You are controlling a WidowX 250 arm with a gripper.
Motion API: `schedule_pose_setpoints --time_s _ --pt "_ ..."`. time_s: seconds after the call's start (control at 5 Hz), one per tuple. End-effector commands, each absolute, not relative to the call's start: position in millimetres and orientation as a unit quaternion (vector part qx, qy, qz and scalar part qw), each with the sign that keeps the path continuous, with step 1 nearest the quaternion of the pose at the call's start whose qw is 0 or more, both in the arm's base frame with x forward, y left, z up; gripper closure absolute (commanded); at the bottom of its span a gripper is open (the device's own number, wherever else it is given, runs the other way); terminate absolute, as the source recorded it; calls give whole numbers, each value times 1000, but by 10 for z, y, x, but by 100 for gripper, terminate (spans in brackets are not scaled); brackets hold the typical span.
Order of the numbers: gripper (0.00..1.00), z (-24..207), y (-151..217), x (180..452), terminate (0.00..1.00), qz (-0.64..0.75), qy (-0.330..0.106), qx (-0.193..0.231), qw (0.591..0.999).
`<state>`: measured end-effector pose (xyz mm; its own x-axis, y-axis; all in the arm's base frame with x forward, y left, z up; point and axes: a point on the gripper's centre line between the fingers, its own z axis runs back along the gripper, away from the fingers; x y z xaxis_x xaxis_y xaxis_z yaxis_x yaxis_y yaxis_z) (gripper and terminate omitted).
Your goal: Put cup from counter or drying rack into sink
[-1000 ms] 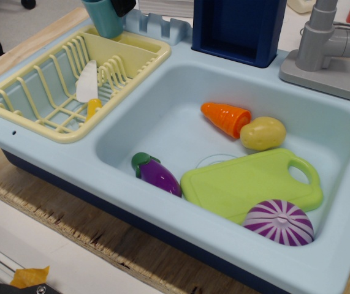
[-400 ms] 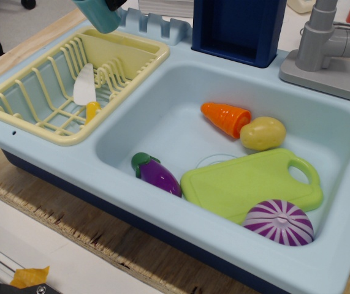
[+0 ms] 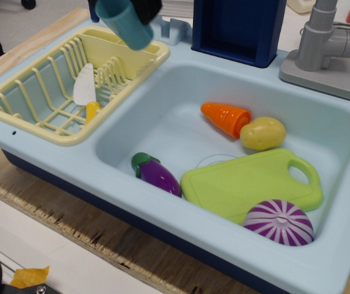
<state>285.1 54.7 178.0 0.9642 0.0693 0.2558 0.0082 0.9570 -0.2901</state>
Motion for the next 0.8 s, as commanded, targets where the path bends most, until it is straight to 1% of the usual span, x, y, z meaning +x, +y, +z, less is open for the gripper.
schedule_pose_setpoints --time_s 0.0,0.2,0.4,0.6 --pt "0 1743 123 2702 0 4 -195 -199 960" --pt "0 1629 -69 2726 0 -18 -226 -232 946" --pt "0 1629 -69 2726 0 -18 -226 -232 946" --pt "0 1629 -69 2726 100 -18 -226 -232 946"
